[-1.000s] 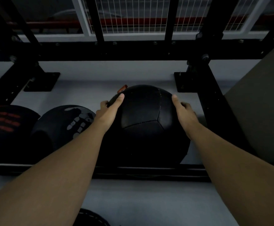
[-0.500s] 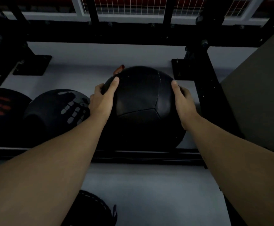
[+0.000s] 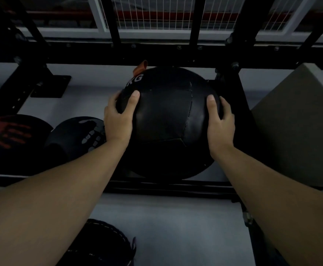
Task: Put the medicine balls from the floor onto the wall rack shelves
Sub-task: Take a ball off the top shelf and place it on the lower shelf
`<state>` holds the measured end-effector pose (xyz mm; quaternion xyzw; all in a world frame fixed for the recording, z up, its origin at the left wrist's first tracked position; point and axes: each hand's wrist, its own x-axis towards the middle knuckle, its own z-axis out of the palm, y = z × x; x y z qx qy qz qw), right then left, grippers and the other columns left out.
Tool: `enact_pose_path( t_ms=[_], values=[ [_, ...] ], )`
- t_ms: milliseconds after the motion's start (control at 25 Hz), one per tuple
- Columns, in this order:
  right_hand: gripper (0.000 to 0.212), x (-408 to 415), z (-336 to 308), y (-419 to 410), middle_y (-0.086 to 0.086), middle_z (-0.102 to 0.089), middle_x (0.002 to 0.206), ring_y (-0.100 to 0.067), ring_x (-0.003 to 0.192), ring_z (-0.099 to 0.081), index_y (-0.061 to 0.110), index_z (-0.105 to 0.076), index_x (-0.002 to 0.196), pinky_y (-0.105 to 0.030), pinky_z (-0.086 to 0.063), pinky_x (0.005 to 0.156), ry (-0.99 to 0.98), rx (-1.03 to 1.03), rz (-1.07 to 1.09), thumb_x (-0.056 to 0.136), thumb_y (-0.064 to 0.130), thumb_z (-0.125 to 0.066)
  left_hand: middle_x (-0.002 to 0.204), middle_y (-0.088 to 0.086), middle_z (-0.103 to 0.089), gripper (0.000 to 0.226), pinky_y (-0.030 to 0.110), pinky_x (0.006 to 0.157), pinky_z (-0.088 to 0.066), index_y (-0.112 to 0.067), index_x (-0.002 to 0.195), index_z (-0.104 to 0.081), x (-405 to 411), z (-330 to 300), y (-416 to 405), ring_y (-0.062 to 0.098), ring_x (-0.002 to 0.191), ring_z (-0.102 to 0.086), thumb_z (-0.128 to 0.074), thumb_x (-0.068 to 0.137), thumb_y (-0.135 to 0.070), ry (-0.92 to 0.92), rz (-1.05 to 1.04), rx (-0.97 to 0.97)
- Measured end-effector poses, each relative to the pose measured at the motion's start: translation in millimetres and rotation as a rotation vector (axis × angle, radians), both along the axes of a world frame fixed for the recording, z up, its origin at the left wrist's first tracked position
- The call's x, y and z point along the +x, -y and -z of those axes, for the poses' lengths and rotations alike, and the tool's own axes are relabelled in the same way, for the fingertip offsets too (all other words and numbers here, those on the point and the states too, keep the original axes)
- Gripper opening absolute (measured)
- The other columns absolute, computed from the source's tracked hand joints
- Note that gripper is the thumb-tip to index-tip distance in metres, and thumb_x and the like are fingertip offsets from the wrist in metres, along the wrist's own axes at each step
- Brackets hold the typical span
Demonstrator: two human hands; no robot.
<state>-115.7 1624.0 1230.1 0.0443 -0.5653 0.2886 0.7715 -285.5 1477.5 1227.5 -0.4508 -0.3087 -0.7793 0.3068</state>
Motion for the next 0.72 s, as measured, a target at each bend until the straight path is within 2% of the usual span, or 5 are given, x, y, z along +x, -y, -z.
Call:
enact_pose_path(
  t_ms=[200,360,520,720],
  values=[
    [0.079,47,-1,30,-0.002,-0.045,0.169,-0.030,0.155,-0.044,0.040,-0.045,0.163,-0.056,-0.035,0.129,-0.001,-0.022,0.019,0.094,0.078,-0.053,0.145,-0.002,-0.068,0.060,0.038,0.120,-0.052,-0.029,0.141,-0.066,49,-2,32,0.016,0.133,-0.066,-0.067,0.095,-0.068,0.014,-0.012,0.011],
    [0.080,82,14,53,-0.001,-0.046,0.169,-0.030,0.155,-0.045,0.040,-0.045,0.163,-0.056,-0.034,0.129,0.014,-0.056,0.002,0.093,0.078,-0.055,0.139,-0.003,-0.073,0.057,0.032,0.114,-0.054,-0.024,0.140,-0.068,84,10,55,0.014,0.128,-0.068,-0.069,0.098,-0.063,0.018,0.021,0.010],
    [0.079,105,34,76,-0.001,-0.045,0.170,-0.030,0.156,-0.044,0.039,-0.044,0.164,-0.058,-0.034,0.129,0.045,-0.090,0.011,0.095,0.076,-0.054,0.130,-0.008,-0.072,0.056,0.016,0.092,-0.052,-0.024,0.138,-0.069,107,27,78,0.009,0.119,-0.069,-0.071,0.097,-0.062,0.024,0.046,-0.018],
    [0.079,120,61,104,-0.001,-0.043,0.171,-0.030,0.158,-0.041,0.038,-0.043,0.165,-0.058,-0.033,0.129,0.104,-0.123,0.059,0.096,0.075,-0.054,0.135,-0.003,-0.072,0.051,0.030,0.107,-0.058,-0.024,0.139,-0.064,111,60,100,0.012,0.122,-0.070,-0.070,0.100,-0.056,0.047,0.146,-0.094]
  ],
)
